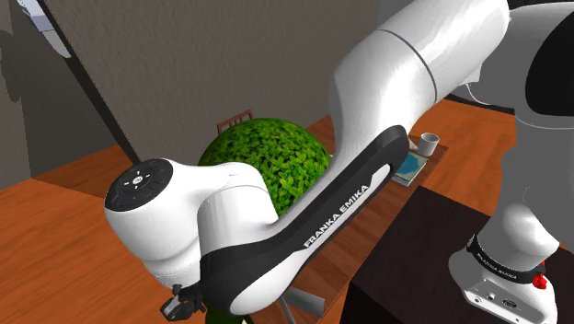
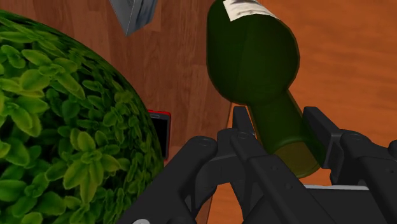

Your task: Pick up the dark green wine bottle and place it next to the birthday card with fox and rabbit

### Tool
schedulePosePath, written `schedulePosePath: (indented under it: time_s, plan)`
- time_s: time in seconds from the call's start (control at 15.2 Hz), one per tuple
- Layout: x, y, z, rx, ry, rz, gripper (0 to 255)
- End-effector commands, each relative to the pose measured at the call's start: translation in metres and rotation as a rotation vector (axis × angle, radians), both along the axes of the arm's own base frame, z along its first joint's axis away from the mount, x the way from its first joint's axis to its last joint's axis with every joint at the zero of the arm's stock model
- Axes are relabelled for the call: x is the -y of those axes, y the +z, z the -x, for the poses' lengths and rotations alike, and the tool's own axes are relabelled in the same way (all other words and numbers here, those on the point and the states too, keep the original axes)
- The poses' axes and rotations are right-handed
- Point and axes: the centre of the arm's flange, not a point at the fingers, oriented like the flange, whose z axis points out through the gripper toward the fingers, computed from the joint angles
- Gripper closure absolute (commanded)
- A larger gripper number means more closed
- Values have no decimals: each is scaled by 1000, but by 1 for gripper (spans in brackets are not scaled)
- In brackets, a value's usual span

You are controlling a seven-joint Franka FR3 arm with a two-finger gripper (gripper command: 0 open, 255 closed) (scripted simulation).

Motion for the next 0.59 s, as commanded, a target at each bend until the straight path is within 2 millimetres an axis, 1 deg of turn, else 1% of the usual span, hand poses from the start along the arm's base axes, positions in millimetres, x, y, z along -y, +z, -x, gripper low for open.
schedulePosePath:
  time_s: [0.0, 0.13, 0.2, 0.53]
  plan:
    - [0, -11, -1, 1, 0, -1, 255]
    - [0, -21, -1, 1, 0, -1, 255]
    - [0, -30, -1, 1, 0, -1, 255]
    - [0, -30, -1, 1, 0, -1, 255]
